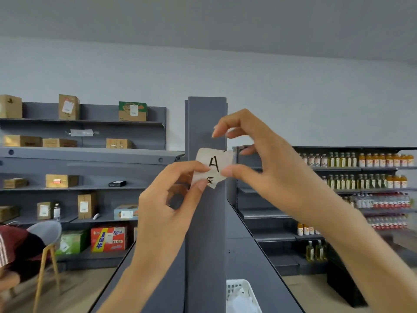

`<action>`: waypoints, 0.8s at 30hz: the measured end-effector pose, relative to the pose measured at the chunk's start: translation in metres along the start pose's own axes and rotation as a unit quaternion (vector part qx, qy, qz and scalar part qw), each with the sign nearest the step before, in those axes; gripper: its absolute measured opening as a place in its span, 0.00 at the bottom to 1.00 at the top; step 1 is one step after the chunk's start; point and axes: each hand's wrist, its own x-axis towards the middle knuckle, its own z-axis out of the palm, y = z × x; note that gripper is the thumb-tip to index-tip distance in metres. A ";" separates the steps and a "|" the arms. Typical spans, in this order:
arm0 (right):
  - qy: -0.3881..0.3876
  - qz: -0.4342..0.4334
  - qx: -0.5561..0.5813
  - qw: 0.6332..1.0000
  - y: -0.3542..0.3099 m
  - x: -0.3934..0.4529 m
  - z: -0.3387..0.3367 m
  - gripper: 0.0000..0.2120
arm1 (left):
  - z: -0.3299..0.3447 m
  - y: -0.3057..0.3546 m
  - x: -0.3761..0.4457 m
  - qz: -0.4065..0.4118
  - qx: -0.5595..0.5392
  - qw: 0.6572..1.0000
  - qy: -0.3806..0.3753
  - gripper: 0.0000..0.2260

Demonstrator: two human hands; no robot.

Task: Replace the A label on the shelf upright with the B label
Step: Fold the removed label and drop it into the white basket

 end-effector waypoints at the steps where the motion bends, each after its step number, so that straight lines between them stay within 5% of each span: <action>1: 0.010 0.001 0.004 1.000 0.000 -0.007 0.006 0.22 | 0.000 0.002 -0.002 -0.009 -0.019 1.000 0.005 0.09; 8: 0.097 -0.007 0.095 0.991 0.002 -0.031 0.031 0.17 | -0.008 0.026 -0.010 0.003 -0.108 0.993 0.036 0.14; 15: 0.180 0.021 0.149 0.972 0.008 -0.046 0.043 0.03 | -0.011 0.021 -0.014 0.032 0.030 0.999 0.018 0.11; 18: 0.181 0.028 0.172 0.968 0.012 -0.048 0.048 0.06 | -0.014 0.013 -0.011 0.067 0.127 0.990 -0.003 0.06; 24: 0.175 0.028 0.270 0.946 0.010 -0.048 0.057 0.08 | -0.016 0.009 -0.016 -0.042 0.052 0.992 -0.104 0.09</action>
